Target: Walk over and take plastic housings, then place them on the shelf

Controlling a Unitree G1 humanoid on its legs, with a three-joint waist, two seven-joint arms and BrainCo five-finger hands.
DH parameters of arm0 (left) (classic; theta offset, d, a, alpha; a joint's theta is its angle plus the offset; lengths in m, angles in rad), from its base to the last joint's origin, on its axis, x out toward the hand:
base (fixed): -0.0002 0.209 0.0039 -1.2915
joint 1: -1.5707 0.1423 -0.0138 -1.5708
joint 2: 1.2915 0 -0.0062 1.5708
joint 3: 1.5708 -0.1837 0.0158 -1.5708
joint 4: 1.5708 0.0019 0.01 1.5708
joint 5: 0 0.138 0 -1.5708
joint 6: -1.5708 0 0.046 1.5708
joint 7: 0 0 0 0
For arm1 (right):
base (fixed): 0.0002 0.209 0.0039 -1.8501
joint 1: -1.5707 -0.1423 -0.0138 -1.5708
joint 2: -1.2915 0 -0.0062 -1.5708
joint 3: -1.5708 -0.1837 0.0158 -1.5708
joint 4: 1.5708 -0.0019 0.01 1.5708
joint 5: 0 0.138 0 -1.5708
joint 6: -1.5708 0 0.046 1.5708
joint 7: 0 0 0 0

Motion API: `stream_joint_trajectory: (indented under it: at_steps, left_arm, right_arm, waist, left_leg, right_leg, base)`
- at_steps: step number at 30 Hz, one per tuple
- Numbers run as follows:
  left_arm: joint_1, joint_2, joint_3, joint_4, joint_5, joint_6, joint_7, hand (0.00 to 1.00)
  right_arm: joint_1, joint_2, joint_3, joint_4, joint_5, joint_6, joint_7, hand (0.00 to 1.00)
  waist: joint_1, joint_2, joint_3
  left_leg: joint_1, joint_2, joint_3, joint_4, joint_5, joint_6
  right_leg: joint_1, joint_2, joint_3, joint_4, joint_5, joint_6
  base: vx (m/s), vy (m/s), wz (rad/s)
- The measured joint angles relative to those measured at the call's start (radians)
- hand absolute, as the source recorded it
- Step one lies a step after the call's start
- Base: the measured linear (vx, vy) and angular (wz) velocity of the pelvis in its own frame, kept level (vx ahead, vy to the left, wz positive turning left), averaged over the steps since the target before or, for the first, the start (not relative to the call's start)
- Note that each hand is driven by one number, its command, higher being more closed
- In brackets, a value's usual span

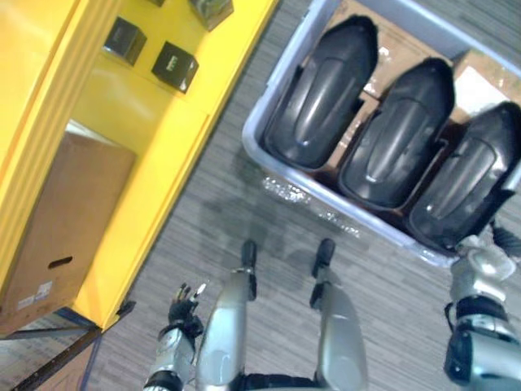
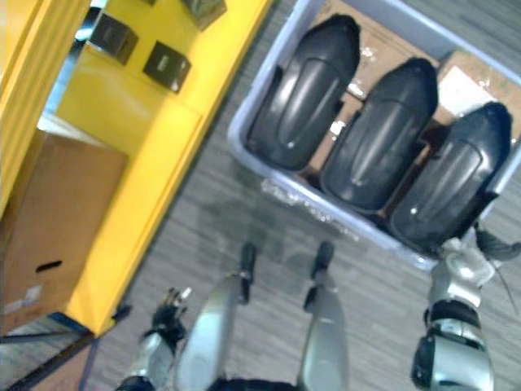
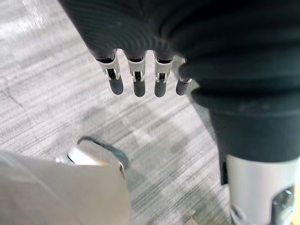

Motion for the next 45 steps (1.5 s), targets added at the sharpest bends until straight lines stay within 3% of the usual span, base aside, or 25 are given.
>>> stream_joint_trajectory:
  at_steps: [5, 6, 15, 28, 37, 38, 42, 45]
  left_arm:
    - [0.011, -0.018, 0.002, 0.000, -0.029, 0.014, -0.049, 0.00]
    - [0.012, -0.018, 0.002, -0.001, -0.029, 0.012, -0.060, 0.00]
    - [0.012, -0.021, 0.000, -0.004, -0.029, -0.009, -0.069, 0.00]
    - [0.012, -0.021, -0.002, -0.002, -0.036, -0.014, -0.069, 0.00]
    - [0.012, -0.019, -0.004, -0.001, -0.036, -0.016, -0.069, 0.00]
    - [0.012, -0.019, -0.006, -0.001, -0.036, -0.018, -0.069, 0.00]
    - [0.012, -0.017, -0.009, -0.001, -0.036, -0.021, -0.069, 0.00]
    - [0.016, -0.013, -0.009, -0.002, -0.037, -0.025, -0.068, 0.00]
  right_arm:
    - [-0.018, -0.031, -0.002, 0.000, 0.000, 0.026, 0.015, 0.00]
    - [-0.019, -0.035, -0.008, -0.003, -0.001, 0.035, 0.025, 1.00]
    - [-0.036, -0.071, -0.008, 0.008, -0.030, 0.152, 0.095, 1.00]
    - [-0.056, -0.097, 0.013, 0.084, -0.083, 0.211, 0.108, 1.00]
    - [-0.062, -0.096, 0.040, 0.082, -0.122, 0.206, 0.071, 1.00]
    - [-0.065, -0.095, 0.042, 0.082, -0.127, 0.205, 0.051, 0.00]
    - [-0.065, -0.080, 0.042, 0.049, -0.153, 0.188, -0.011, 0.00]
    - [-0.065, -0.079, 0.033, -0.039, -0.221, 0.157, -0.101, 0.00]
  waist:
    - [0.010, 0.019, 0.000]
    - [0.011, 0.019, 0.000]
    - [0.013, 0.019, 0.000]
    - [0.008, 0.018, 0.000]
    - [0.008, 0.017, -0.001]
    - [0.007, 0.017, -0.001]
    - [0.008, 0.014, -0.002]
    - [0.004, 0.006, -0.003]
  left_leg:
    - [-0.008, -0.006, 0.001, -0.007, 0.007, 0.002]
    - [-0.008, -0.005, 0.000, -0.009, 0.009, 0.001]
    - [-0.012, 0.000, -0.002, -0.009, 0.014, -0.004]
    - [-0.012, 0.006, -0.006, -0.009, 0.015, -0.006]
    - [-0.011, 0.009, -0.005, -0.010, 0.017, -0.008]
    - [-0.011, 0.009, -0.005, -0.012, 0.018, -0.009]
    - [-0.010, 0.011, -0.004, -0.012, 0.019, -0.009]
    - [-0.010, 0.013, 0.000, -0.012, 0.019, -0.008]
  right_leg:
    - [-0.014, -0.007, 0.001, 0.009, -0.001, 0.001]
    - [-0.015, -0.007, 0.000, 0.010, -0.002, 0.000]
    - [-0.025, -0.004, 0.000, 0.029, -0.005, -0.005]
    - [-0.025, 0.002, -0.002, 0.032, -0.008, -0.009]
    - [-0.025, 0.005, -0.001, 0.032, -0.007, -0.009]
    - [-0.025, 0.005, -0.001, 0.032, -0.007, -0.009]
    - [-0.025, 0.007, -0.001, 0.031, -0.007, -0.009]
    - [-0.023, 0.009, 0.002, 0.023, 0.000, -0.010]
  base:
    - [-0.01, 0.021, 0.03]
    - [0.00, 0.000, 0.00]
    - [0.00, 0.000, 0.00]
    - [0.00, 0.000, 0.00]
    - [0.00, 0.000, 0.00]
    - [0.00, 0.000, 0.00]
    - [0.00, 0.000, 0.00]
    - [0.00, 0.000, -0.03]
